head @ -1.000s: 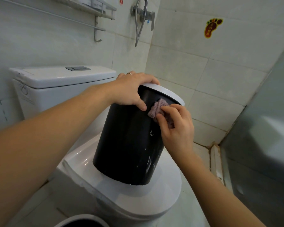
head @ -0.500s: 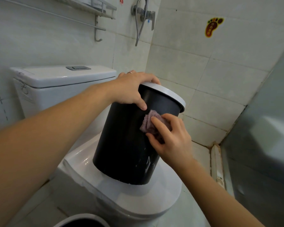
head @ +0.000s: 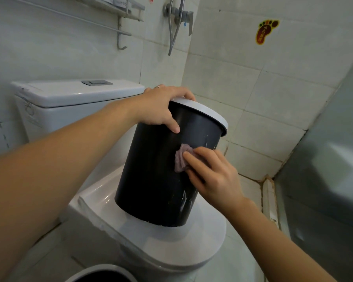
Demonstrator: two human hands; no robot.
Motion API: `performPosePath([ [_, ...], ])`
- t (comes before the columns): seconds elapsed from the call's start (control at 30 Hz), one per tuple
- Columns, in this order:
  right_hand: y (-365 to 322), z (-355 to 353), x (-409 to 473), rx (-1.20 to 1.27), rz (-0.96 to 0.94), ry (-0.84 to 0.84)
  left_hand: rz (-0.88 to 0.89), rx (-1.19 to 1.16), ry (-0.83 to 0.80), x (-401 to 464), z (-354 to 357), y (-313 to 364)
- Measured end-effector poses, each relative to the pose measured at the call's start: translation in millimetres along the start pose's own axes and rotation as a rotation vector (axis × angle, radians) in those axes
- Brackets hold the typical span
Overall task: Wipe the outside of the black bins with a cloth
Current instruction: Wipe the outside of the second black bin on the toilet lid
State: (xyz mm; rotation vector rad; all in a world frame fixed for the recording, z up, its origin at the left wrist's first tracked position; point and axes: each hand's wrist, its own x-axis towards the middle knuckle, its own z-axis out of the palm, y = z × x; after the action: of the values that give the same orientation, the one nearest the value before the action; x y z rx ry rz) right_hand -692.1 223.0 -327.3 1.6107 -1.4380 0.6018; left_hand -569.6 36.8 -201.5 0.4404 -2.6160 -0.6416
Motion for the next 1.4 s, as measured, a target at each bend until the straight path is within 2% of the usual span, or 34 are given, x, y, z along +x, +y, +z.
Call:
performPosePath([
  [0.27, 3, -2, 20, 0.008, 0.159, 0.066, -0.007, -0.045, 0.019, 4, 3, -3],
  [0.53, 3, -2, 33, 0.029, 0.178, 0.055, 0.028, -0.229, 0.017, 14, 0, -23],
  [0.73, 7, 2, 30, 0.065, 0.178, 0.048, 0.041, -0.013, 0.063, 16, 3, -22],
  [0.87, 3, 7, 16, 0.090, 0.135, -0.001, -0.018, 0.012, 0.080, 18, 6, -18],
  [0.97, 4, 5, 14, 0.104, 0.116, -0.007, 0.025, 0.053, 0.042, 16, 6, -16],
  [1.17, 6, 5, 34, 0.079, 0.219, 0.032, 0.074, 0.055, 0.047, 15, 6, -15],
  [1.4, -12, -1, 1, 0.163, 0.018, -0.097, 0.073, 0.086, 0.052, 17, 5, -17],
])
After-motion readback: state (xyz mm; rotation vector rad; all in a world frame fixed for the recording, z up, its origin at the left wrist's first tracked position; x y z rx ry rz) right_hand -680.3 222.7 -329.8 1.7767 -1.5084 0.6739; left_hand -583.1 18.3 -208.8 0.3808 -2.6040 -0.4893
